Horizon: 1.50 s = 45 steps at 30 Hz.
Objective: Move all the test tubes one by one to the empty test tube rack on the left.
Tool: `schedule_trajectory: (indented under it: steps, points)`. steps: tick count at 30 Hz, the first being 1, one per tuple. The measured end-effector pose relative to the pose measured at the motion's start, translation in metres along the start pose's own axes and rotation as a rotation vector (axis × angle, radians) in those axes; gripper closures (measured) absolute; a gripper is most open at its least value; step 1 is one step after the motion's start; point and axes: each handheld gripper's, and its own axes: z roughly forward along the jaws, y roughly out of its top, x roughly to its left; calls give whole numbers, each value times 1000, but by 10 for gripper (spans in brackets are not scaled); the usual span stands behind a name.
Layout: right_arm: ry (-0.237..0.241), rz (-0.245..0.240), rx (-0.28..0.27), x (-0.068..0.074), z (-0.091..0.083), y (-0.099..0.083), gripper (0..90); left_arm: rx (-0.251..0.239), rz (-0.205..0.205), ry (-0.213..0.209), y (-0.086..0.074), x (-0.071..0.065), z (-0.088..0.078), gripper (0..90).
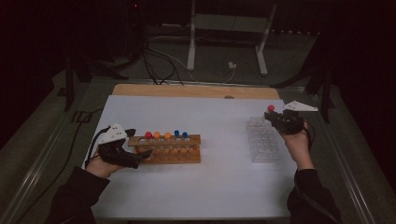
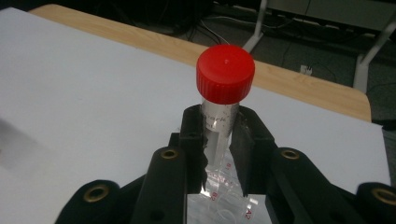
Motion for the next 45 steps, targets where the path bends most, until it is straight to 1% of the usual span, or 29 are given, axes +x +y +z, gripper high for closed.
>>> schedule_trajectory:
  steps: [2, 3, 5, 7, 9, 14, 17, 19, 21, 23, 28, 33, 35, 37, 39, 45]
  points:
    - [3, -11, -14, 2, -5, 3, 743, -5, 6, 4, 3, -2, -2, 22]
    - [4, -18, -19, 3, -7, 5, 742, -10, 5, -5, 5, -2, -3, 22]
    - [3, -29, -30, 6, -12, 8, 743, -20, 5, -1, 8, -4, -4, 22]
    - [29, -23, -39, 9, -17, 11, 743, -29, 9, -12, 11, -6, -5, 22]
    - [35, -33, -42, 15, -20, 14, 743, -32, 8, -20, 15, -8, -4, 22]
    - [82, -57, -45, 36, -27, 17, 743, -33, 18, -44, 25, -16, 1, 22]
    - [101, -70, -37, 49, -30, 17, 743, -34, 24, -56, 31, -20, 5, 22]
    - [102, -80, -27, 59, -31, 16, 743, -40, 22, -72, 34, -23, 8, 22]
    - [114, -88, -19, 68, -33, 14, 743, -39, 23, -89, 37, -26, 11, 22]
    - [118, -98, -7, 77, -33, 11, 743, -31, 24, -96, 40, -29, 15, 22]
    - [157, -108, 5, 95, -34, 2, 743, -16, 49, -133, 49, -40, 27, 23]
    - [199, -127, 27, 111, -33, -7, 743, 0, 72, -173, 58, -52, 42, 24]
    - [214, -129, 30, 116, -33, -10, 743, 9, 75, -187, 62, -57, 49, 24]
    - [222, -143, 37, 122, -33, -13, 743, 11, 87, -203, 66, -63, 56, 25]
    - [240, -144, 41, 126, -34, -15, 743, 11, 100, -221, 71, -70, 63, 26]
    - [261, -147, 44, 136, -37, -20, 743, 13, 136, -268, 88, -90, 86, 38]
